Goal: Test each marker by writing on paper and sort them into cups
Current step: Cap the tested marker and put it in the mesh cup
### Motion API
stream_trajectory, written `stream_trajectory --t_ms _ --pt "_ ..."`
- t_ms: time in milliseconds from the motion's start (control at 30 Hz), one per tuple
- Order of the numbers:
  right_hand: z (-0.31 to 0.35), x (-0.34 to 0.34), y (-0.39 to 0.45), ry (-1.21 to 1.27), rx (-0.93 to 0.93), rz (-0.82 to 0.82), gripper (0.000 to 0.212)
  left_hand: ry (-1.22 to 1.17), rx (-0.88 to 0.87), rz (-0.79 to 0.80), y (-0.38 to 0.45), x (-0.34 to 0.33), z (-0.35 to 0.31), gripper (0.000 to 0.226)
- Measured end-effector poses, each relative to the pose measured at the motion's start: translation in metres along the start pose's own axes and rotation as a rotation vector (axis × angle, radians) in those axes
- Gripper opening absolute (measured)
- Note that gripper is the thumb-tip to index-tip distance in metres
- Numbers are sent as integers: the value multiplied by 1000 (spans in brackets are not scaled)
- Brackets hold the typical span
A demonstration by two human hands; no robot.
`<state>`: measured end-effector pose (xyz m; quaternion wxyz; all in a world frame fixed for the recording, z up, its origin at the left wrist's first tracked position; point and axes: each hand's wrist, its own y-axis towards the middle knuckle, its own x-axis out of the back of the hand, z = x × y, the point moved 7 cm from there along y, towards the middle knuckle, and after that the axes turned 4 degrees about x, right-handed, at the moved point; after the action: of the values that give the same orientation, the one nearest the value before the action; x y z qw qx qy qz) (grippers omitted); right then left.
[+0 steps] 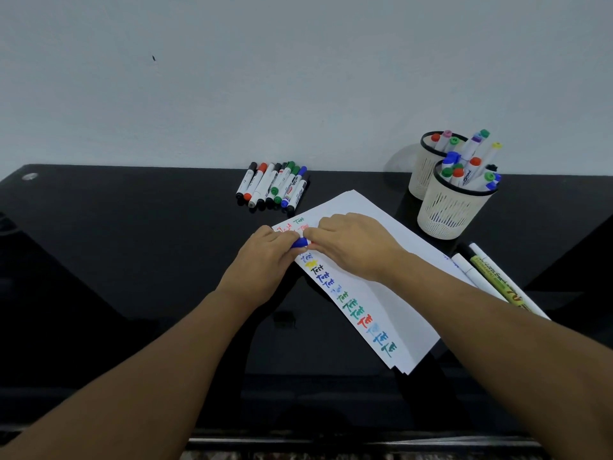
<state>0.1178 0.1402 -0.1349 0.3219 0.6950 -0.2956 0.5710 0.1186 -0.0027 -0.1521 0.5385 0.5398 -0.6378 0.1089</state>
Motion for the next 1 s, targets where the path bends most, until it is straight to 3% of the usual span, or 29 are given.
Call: stream_trajectory --t_ms 200,433,767,867,1000 --pt "-2 4 3 159 -69 -30 41 10 -27 -84 1 2 6 28" --pt "1 10 5 160 -119 -26 40 71 -102 -200 -3 8 2 29" --pt "0 1 2 522 -205 190 21 166 -73 -159 0 4 4 34" --pt "2 2 5 436 -179 162 23 229 -83 -150 0 3 3 37" --pt "-5 8 -1 143 -149 138 35 325 -125 -128 0 3 -4 38"
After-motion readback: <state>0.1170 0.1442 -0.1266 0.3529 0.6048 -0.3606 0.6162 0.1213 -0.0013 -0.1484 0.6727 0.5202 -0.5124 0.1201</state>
